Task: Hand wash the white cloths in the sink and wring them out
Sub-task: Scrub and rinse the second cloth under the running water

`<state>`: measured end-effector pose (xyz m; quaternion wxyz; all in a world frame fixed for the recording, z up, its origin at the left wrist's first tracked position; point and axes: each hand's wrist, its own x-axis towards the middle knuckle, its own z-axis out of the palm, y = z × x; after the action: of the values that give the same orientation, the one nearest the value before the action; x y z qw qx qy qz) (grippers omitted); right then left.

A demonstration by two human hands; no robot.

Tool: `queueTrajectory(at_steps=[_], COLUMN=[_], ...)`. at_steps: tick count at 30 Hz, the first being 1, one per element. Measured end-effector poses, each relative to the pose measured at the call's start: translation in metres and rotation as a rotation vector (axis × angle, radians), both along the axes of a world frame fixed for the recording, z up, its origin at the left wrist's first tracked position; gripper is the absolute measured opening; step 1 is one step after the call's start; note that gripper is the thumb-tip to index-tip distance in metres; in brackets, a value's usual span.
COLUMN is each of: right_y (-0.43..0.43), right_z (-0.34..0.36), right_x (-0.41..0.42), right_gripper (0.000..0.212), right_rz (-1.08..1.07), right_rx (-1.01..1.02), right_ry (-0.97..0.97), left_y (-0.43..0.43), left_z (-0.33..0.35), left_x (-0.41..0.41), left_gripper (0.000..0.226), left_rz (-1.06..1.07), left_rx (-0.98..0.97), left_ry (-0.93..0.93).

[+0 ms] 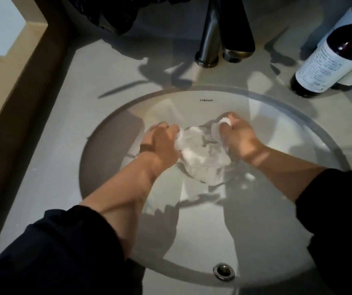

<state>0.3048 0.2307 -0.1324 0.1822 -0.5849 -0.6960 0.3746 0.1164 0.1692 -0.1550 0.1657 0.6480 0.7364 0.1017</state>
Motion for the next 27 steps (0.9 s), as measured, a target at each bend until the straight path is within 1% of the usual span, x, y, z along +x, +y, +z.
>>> queueTrajectory(at_steps=[1, 2, 3, 4, 5, 6, 8, 9, 11, 14, 17, 19, 21, 23, 24, 25, 26, 27], right_y=[0.000, -0.003, -0.009, -0.015, -0.023, -0.029, -0.038, -0.038, -0.033, -0.024, -0.014, -0.012, -0.014, -0.011, -0.008, -0.006, -0.006, -0.008], right_z=[0.012, 0.020, 0.022, 0.017, 0.009, -0.002, -0.020, -0.027, -0.039, -0.049, -0.055, -0.053, -0.049, -0.040, -0.034, -0.027, -0.022, -0.019], right_x=[0.009, 0.014, 0.018, 0.020, 0.021, 0.021, 0.016, 0.013, 0.008, -0.003, -0.007, -0.011, -0.017, -0.024, -0.024, -0.022, -0.017, -0.009], right_gripper=[0.009, 0.007, 0.012, 0.017, 0.018, 0.020, 0.036, 0.043, 0.045, 0.042, 0.044, 0.042, 0.038, 0.029, 0.024, 0.023, 0.025, 0.027], right_rz=[0.050, 0.142, 0.253, 0.367, 0.448, 0.506, 0.603, 0.675, 0.733, 0.732, 0.737, 0.679, 0.628, 0.563, 0.518, 0.458, 0.388, 0.305], right_rx=[-0.048, -0.047, -0.037, -0.033, -0.042, -0.010, 0.219, 0.311, 0.461, 0.551, 0.605, 0.543, 0.491, 0.382, 0.254, 0.064, -0.122, -0.229], right_ry=[0.093, 0.113, 0.081, -0.005, -0.133, -0.276, -0.552, -0.652, -0.718, -0.776, -0.717, -0.644, -0.605, -0.602, -0.588, -0.515, -0.411, -0.323], left_y=[0.000, -0.001, -0.003, -0.004, -0.006, -0.007, -0.010, -0.010, -0.012, -0.010, -0.009, -0.008, -0.002, 0.004, 0.007, 0.008, 0.008, 0.007], left_z=[0.000, 0.000, -0.002, -0.005, -0.010, -0.015, -0.023, -0.026, -0.033, -0.040, -0.039, -0.037, -0.029, -0.021, -0.016, -0.012, -0.011, -0.010], left_x=[-0.002, -0.004, -0.003, -0.002, 0.001, 0.003, 0.005, 0.005, 0.005, 0.009, 0.012, 0.016, 0.014, 0.007, 0.004, 0.002, 0.000, -0.001], left_gripper=[0.048, 0.061, 0.068, 0.070, 0.069, 0.066, 0.062, 0.060, 0.057, 0.054, 0.050, 0.043, 0.036, 0.028, 0.030, 0.033, 0.034, 0.034], left_rz=[-0.043, -0.088, -0.119, -0.136, -0.146, -0.150, -0.163, -0.171, -0.198, -0.190, -0.180, -0.155, -0.056, -0.030, -0.061, -0.079, -0.095, -0.054], left_rx=[0.005, -0.040, -0.102, -0.161, -0.211, -0.231, -0.193, -0.149, -0.077, -0.080, -0.098, -0.129, -0.194, -0.284, -0.340, -0.390, -0.395, -0.384], left_ry=[0.020, 0.061, 0.098, 0.128, 0.149, 0.167, 0.225, 0.262, 0.326, 0.387, 0.408, 0.321, 0.113, -0.053, -0.079, -0.081, -0.042, -0.031])
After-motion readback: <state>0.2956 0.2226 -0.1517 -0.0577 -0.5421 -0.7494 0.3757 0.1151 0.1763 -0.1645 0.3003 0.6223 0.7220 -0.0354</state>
